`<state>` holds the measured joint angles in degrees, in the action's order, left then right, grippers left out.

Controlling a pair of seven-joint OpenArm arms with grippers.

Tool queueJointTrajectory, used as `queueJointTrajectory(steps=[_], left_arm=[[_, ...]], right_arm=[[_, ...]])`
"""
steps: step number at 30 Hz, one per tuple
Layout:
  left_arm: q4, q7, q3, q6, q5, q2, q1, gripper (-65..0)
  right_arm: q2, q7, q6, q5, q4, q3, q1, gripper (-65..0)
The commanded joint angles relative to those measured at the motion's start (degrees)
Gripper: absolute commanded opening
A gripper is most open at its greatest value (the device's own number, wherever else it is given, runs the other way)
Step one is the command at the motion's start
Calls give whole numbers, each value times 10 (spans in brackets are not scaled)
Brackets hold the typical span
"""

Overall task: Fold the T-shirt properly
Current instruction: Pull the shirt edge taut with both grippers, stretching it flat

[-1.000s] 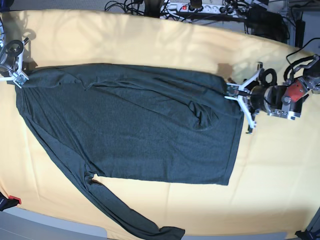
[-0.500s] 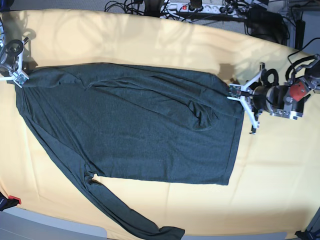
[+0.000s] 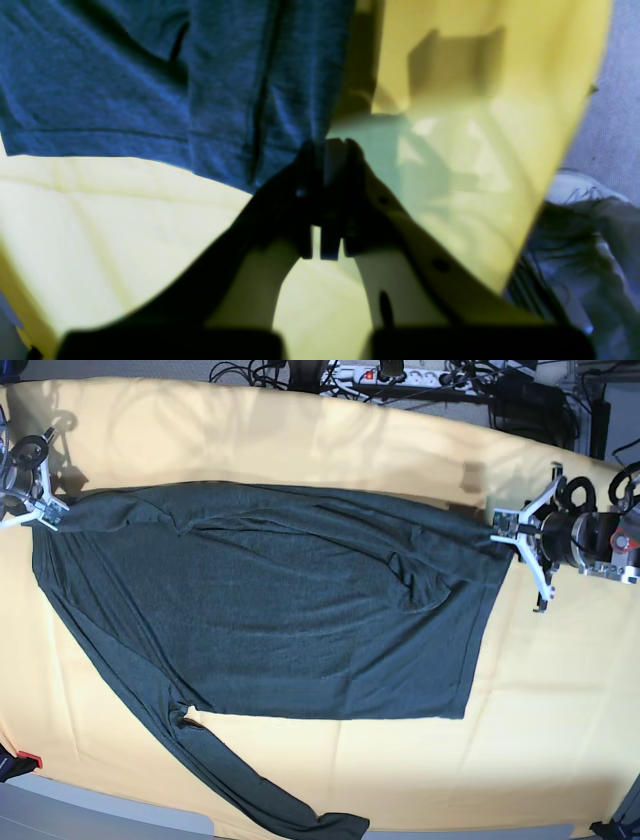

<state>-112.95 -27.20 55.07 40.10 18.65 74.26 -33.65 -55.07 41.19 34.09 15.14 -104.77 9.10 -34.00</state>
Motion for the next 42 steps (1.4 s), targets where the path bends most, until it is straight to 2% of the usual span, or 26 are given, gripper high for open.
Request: queueJointTrajectory(steps=[1, 9, 14, 20, 26, 29, 35, 42], left_arm=[[-8, 2, -8, -1, 1, 15, -7, -650], [-11, 2, -8, -1, 1, 26, 29, -650], [-11, 2, -8, -1, -14, 37, 58, -650], [-11, 7, -8, -1, -21, 64, 59, -650], [-23, 16, -8, -1, -7, 73, 59, -650], [-51, 11, -8, -1, 12, 83, 59, -650], [-97, 2, -8, -1, 14, 115, 59, -650], [-99, -1, -8, -1, 13, 128, 79, -650]], right_arm=[[-15, 2, -3, -3, -10, 7, -6, -650], [-15, 7, -11, -4, -33, 7, -75, -650], [-15, 22, -6, -6, -52, 15, -123, -650], [-15, 22, 21, 5, -54, 94, -177, -650], [-14, 20, 46, 79, -54, 179, -220, -650], [-14, 20, 45, 87, -54, 182, -221, -650], [-11, 20, 45, 89, -54, 182, -227, -650], [-9, 37, 50, 89, -54, 182, -227, -650]])
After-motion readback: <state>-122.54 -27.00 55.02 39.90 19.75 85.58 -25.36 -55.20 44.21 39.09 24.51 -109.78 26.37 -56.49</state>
